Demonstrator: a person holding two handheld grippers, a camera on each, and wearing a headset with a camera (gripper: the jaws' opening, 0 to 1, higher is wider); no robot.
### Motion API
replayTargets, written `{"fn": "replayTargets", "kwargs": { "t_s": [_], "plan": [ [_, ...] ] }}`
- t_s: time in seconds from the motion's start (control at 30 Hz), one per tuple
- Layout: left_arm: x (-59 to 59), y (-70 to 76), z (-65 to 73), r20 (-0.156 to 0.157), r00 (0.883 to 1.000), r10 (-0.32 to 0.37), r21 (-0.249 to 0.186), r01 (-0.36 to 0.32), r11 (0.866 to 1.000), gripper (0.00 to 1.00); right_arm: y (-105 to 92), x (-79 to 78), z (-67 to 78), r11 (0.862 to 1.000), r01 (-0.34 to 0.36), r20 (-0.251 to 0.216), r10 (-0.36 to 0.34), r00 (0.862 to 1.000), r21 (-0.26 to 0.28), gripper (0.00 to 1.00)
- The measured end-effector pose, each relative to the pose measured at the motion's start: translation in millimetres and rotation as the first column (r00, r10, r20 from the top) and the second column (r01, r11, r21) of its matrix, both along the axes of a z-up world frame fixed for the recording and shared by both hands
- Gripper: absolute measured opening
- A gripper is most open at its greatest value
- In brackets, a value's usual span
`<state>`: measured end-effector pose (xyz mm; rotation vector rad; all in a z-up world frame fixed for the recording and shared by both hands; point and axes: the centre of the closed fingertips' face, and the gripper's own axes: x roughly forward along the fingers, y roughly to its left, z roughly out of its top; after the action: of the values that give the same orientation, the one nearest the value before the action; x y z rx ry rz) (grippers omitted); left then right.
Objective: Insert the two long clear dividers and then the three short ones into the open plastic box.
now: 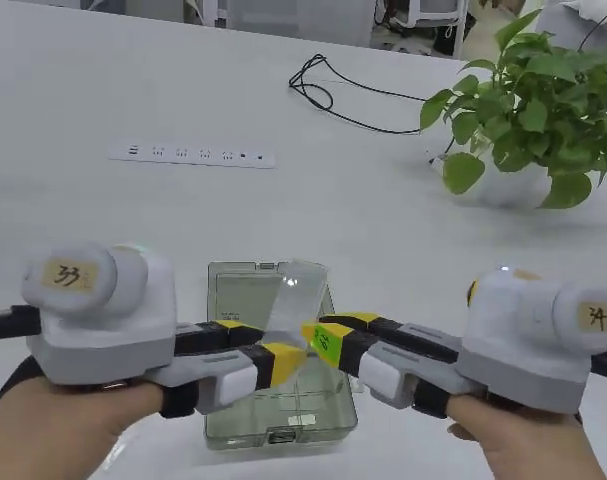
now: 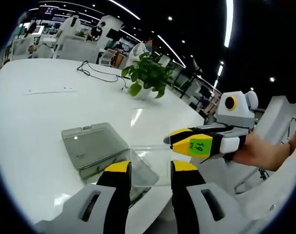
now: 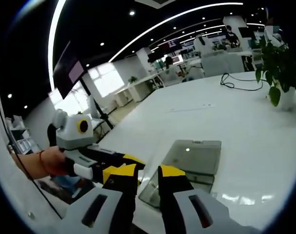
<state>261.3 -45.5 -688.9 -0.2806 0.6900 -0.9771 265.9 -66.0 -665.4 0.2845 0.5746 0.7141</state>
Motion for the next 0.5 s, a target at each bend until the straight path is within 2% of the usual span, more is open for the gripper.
{"fn": "replayTargets", "kwargs": {
  "t_s": [0.23, 0.33, 0.4, 0.5],
  "plan": [
    [-0.3, -0.3, 0.2, 0.021, 1.000, -0.014, 0.020, 0.013, 1.000, 0.30, 3.9, 1.0, -2.4, 0.999, 0.019, -0.033, -0.018, 0.999, 0.031, 0.14],
    [-0.9, -1.2, -0.1, 0.019, 1.000, -0.017, 0.020, 0.016, 1.000, 0.30, 6.0, 1.1, -2.7, 0.999, 0.022, -0.043, -0.020, 0.999, 0.044, 0.08],
    [0.4, -1.8, 0.2, 0.020, 1.000, -0.006, 0.018, 0.006, 1.000, 0.30, 7.1, 1.8, -2.0, 0.995, 0.069, -0.077, -0.064, 0.995, 0.074, 0.07],
    [1.4, -2.5, -0.4, 0.035, 0.999, -0.009, 0.026, 0.008, 1.000, 0.31, 7.1, 2.2, -2.8, 0.994, 0.080, -0.085, -0.074, 0.994, 0.068, 0.07]
  ]
}}
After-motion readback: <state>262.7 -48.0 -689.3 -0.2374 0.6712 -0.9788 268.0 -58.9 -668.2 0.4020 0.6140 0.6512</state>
